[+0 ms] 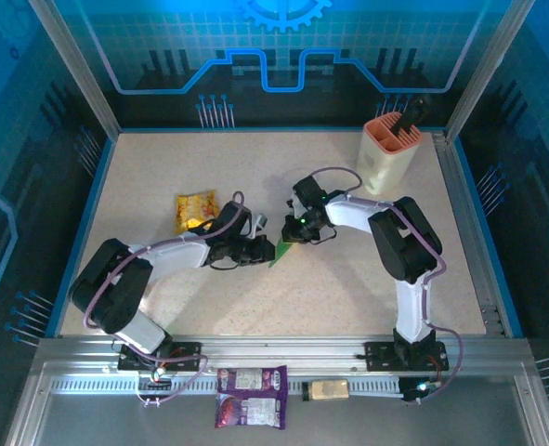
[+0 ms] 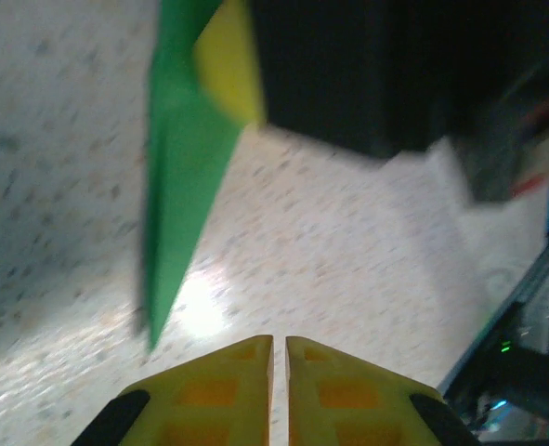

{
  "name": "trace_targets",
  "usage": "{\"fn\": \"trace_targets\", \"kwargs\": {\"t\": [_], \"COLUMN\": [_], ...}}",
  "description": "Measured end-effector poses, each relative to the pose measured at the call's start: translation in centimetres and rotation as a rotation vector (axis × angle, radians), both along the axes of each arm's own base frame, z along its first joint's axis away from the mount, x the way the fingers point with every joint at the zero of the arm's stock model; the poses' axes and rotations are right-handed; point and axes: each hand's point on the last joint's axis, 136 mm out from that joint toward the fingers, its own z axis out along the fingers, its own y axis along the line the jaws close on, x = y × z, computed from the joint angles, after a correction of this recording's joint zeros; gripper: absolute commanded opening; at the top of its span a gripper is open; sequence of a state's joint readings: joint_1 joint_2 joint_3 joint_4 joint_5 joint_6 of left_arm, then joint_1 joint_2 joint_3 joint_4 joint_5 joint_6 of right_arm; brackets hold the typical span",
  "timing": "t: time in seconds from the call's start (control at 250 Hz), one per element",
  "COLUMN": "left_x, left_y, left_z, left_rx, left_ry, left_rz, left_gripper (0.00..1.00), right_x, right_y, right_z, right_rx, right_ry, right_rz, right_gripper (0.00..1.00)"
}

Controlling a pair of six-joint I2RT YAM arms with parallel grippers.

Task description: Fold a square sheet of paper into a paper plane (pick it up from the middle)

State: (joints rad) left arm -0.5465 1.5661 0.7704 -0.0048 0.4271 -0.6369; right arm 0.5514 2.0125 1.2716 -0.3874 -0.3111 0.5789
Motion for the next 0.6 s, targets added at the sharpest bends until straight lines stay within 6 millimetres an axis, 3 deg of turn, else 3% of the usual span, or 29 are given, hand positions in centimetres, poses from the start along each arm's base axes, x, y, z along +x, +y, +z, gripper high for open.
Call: {"fn": "trace_targets", "kwargs": {"t": [0.088,0.432,0.603], "left_x": [0.6,0.7,0.9], "left_y": [-0.3,0.1,0.0], "left_z": [-0.1,-5.6,-5.7], "left_rx": [-0.013,0.066,0.070], "left_ry": [0.006,0.152,0.156], "left_rz": [0.023,0.085,0.090], "left_gripper": [0.11,0.04,0.03], "right_x": [-0.5,-0.7,0.0], "right_y": [0.4,0.6,0.3], "right_z": [0.0,0.4,2.2], "right_rx": [0.008,0.030,0.056], "right_ry": [0.008,0.018,-0.019], "right_rz": [0.007,0.013,0.005], "right_gripper": [0.14,0.15,0.18]}}
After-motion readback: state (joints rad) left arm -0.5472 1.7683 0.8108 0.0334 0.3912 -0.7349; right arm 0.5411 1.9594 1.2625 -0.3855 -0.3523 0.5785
